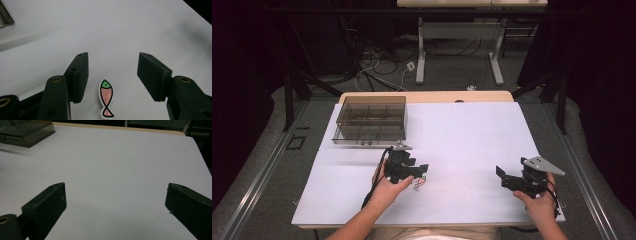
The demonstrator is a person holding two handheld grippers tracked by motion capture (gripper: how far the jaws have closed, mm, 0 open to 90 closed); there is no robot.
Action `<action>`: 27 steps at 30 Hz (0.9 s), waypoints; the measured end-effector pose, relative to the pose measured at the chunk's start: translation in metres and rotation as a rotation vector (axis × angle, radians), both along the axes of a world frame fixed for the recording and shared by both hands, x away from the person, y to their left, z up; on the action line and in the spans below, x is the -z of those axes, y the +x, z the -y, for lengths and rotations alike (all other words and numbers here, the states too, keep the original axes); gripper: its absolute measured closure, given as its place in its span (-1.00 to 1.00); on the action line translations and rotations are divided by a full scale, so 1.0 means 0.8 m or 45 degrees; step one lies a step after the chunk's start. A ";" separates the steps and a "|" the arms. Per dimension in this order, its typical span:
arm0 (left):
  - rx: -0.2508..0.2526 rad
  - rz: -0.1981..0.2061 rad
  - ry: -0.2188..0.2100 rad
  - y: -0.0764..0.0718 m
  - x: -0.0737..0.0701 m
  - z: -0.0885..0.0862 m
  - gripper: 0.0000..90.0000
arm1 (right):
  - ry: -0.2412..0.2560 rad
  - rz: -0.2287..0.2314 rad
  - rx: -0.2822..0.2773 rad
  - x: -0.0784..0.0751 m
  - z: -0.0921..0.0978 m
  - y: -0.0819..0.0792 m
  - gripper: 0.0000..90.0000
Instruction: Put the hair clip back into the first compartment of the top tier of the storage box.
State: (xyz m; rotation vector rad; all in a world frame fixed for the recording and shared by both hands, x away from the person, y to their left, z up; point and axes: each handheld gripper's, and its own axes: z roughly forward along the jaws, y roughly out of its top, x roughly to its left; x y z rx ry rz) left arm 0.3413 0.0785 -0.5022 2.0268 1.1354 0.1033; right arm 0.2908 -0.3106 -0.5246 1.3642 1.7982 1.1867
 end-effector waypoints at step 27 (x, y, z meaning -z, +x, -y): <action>-0.017 -0.116 0.098 -0.001 0.020 0.005 0.10 | -0.002 0.000 -0.019 0.002 0.001 0.001 -0.92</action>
